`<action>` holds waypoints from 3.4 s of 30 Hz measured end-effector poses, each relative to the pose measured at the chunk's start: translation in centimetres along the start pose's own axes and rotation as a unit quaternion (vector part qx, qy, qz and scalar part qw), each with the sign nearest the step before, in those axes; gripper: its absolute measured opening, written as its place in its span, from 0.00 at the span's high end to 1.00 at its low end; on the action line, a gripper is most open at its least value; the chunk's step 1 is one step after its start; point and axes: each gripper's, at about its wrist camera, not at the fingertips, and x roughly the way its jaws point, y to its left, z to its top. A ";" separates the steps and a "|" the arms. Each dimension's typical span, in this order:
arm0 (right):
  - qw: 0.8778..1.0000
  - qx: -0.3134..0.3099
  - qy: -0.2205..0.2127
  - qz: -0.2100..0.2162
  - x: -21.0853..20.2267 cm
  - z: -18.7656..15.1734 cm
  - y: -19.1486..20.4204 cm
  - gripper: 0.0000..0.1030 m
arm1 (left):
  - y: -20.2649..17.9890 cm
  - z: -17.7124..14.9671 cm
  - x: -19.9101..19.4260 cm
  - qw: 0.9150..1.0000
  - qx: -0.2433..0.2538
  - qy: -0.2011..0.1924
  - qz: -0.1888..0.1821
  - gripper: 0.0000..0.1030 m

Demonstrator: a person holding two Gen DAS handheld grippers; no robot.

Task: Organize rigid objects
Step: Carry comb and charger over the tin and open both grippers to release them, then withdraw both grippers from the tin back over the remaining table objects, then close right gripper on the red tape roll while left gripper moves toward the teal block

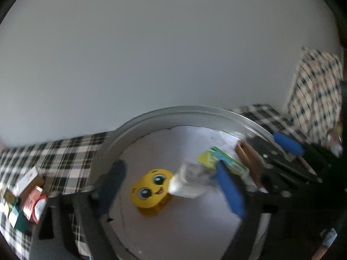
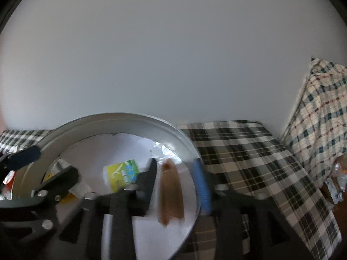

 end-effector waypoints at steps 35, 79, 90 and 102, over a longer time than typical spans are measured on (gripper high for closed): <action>0.969 0.131 -0.189 -0.092 -7.1 -1.5 -2.6 0.16 | 9.5 -4.1 -5.8 0.987 0.003 -0.091 0.129 0.01; 0.983 0.058 -0.175 -0.015 -10.9 -3.5 12.5 0.16 | 19.7 -6.3 -8.2 0.990 -0.025 -0.071 0.121 0.01; 0.992 0.004 -0.118 0.053 -8.9 -3.2 19.1 0.16 | 25.8 -6.9 -7.9 0.989 -0.066 -0.032 0.131 0.01; 0.985 -0.052 -0.006 0.165 -5.4 -3.0 25.7 0.16 | 32.4 -7.4 -8.1 0.976 -0.096 -0.003 0.193 0.01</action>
